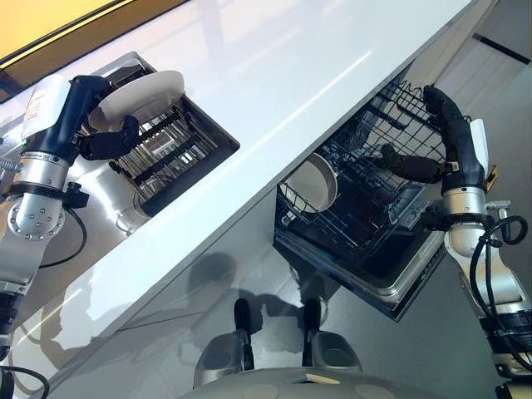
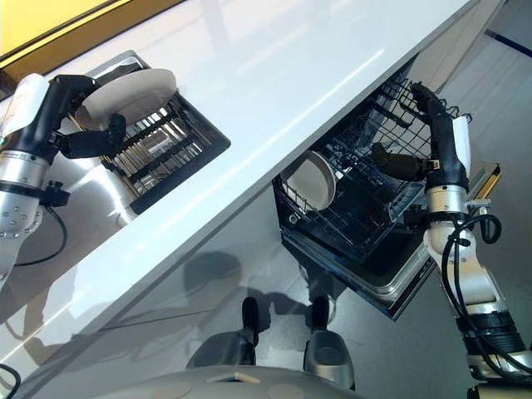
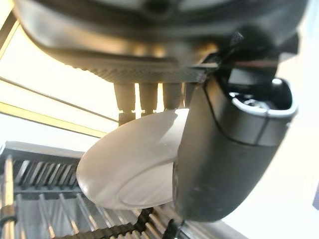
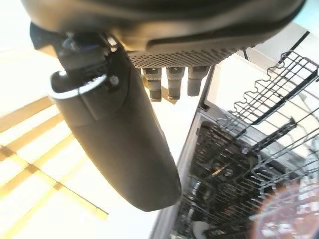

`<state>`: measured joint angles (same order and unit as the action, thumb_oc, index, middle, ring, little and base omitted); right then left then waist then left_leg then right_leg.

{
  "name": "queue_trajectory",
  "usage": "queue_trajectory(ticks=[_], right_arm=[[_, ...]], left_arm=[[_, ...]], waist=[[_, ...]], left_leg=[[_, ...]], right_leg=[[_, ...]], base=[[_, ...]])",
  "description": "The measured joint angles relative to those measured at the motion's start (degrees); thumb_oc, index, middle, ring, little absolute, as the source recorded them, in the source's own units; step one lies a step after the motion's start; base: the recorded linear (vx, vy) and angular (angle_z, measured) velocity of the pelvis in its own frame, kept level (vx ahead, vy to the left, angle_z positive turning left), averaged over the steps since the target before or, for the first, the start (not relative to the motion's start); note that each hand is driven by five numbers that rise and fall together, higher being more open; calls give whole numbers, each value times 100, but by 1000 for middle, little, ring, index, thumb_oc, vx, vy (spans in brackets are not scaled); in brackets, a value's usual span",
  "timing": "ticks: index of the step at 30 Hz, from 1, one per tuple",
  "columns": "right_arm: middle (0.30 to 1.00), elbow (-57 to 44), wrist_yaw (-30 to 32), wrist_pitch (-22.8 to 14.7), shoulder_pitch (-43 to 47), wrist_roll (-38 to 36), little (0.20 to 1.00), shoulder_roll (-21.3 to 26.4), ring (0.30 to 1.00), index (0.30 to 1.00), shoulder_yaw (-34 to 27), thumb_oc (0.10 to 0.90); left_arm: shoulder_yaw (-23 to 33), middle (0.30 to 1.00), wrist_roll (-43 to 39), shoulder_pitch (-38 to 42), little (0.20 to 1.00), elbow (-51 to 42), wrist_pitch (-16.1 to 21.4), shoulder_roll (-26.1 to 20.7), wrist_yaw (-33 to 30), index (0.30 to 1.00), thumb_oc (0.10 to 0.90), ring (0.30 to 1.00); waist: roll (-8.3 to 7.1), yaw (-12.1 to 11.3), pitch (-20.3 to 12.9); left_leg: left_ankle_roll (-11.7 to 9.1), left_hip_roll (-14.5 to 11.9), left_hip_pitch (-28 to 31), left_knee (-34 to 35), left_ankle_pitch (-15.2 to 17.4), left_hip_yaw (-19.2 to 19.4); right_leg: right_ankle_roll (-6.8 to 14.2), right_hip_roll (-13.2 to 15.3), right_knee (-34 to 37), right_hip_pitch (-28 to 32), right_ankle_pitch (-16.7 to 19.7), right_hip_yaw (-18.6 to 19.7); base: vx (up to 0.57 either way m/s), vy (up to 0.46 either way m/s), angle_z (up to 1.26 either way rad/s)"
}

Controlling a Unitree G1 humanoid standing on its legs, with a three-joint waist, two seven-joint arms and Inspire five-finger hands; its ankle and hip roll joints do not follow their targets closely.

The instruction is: Pick up plates and place into dishwasher.

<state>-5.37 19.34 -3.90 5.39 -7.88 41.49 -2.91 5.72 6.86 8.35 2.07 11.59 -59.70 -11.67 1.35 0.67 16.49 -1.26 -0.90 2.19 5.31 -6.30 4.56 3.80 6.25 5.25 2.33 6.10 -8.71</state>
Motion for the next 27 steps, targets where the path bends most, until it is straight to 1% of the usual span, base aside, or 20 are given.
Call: queue_trajectory(ticks=[3,6,9,11,13,15,19,23,26,27], right_arm=[[900,-54,-72,-2,-34,-369,900,0,900,900,-201,800],[900,-74,-317,-4,-34,-750,900,-6,900,900,-231,800],[900,-151,-500,-4,-35,-1039,900,-10,900,900,-230,800],[900,-202,-647,-8,-34,-1302,900,-11,900,900,-231,800],[900,-211,-837,-9,-36,-1588,900,-27,900,900,-231,800],[900,-212,-1010,-9,-38,-1801,900,-61,900,900,-230,800],[900,-257,-1238,-8,-37,-1935,900,-76,900,900,-228,800],[900,-414,-1292,-7,-18,-1974,900,-76,900,900,-222,800],[900,-415,-1329,7,9,-1974,900,-75,900,900,-182,800],[900,-414,-1339,11,76,-1968,900,-75,900,900,-90,800]], left_arm=[[141,300,-21,-62,200,-330,69,1,90,300,100,300],[163,300,-28,-61,200,-609,264,1,169,300,100,300],[178,300,-19,-60,200,-877,521,0,187,300,100,300],[211,300,-17,-58,200,-1051,625,-14,187,300,100,300],[259,300,-1,-51,200,-1148,761,-110,187,300,100,300],[269,300,7,-22,200,-1230,774,-229,187,300,100,300],[269,300,3,297,200,-1282,843,-263,211,300,100,300],[178,300,-71,815,200,-1455,870,-269,405,300,100,300],[-75,300,-294,1082,200,-1568,878,-269,630,300,100,300],[-323,300,-465,1277,200,-1582,877,-268,777,300,100,300]], waist=[[45,-54,-67],[88,-70,-166],[122,-66,-198],[130,-63,-217],[131,-52,-252],[145,-41,-349],[161,-15,-492],[157,31,-506],[154,83,-521],[154,93,-524]], left_leg=[[-2,0,-6,-5,2,-32],[-2,5,-6,-8,6,-75],[-2,12,4,-15,4,-91],[0,12,8,-16,2,-91],[-5,7,8,-16,7,-87],[-5,6,1,-4,18,-75],[12,10,-2,-15,20,-34],[7,10,14,-15,24,-23],[7,8,27,-15,24,2],[12,4,56,-15,21,44]], right_leg=[[1,-2,0,10,-14,-23],[6,-6,0,33,-31,-79],[13,-7,0,59,-43,-121],[15,-14,0,64,-46,-120],[14,-6,-1,59,-47,-119],[15,-6,-1,46,-51,-114],[17,-13,-1,27,-56,-98],[17,-17,-1,34,-55,-79],[17,-24,-1,34,-54,-32],[16,-31,-1,35,-53,17]], base=[[-5,-21,5],[-9,-17,7],[-4,-12,7],[-15,-4,0],[0,0,0],[21,-6,-4],[6,-11,-4],[0,0,0],[-1,-2,-4],[-6,-4,-15]])
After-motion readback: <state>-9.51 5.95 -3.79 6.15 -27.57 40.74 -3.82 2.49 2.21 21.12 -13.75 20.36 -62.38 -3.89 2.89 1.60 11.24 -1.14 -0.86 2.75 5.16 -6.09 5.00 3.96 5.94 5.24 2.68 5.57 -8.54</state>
